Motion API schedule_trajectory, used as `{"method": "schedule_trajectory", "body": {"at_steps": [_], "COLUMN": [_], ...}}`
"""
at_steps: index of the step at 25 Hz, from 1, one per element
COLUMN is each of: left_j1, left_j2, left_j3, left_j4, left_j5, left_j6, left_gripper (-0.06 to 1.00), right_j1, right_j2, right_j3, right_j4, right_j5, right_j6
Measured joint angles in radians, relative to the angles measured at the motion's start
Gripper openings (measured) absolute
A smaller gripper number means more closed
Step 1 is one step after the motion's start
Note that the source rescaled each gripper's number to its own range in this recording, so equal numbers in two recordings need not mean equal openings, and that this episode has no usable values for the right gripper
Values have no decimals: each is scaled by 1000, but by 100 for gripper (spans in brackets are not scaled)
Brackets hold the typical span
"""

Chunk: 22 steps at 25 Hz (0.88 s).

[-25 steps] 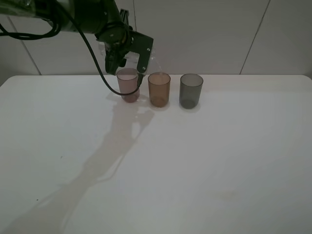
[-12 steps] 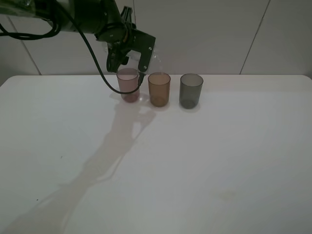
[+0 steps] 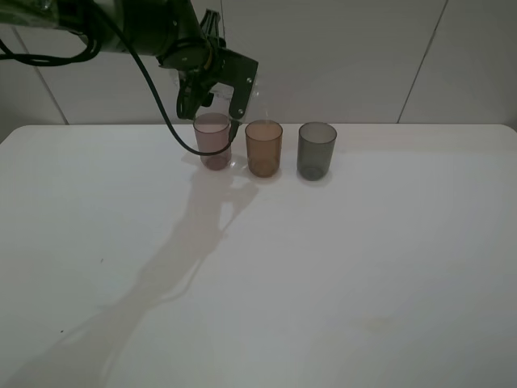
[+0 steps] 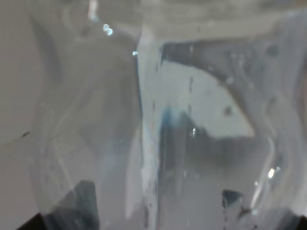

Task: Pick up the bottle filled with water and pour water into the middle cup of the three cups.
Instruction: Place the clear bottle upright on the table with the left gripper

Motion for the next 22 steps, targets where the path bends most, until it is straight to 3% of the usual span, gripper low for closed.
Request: {"method": "schedule_trajectory", "body": {"at_steps": [7,22], "left_j1": [0,0], "left_j2": [0,0], "left_j3": [0,0], "left_j4": [8,106], "left_j5": [0,-2], "left_j6": [0,0], "left_gripper": [1,1], "right_j1": [0,0], "right_j2": [0,0], "right_j3": [0,0], "right_j4": [0,0], "right_j5": [0,0], "right_j6": [0,0]}}
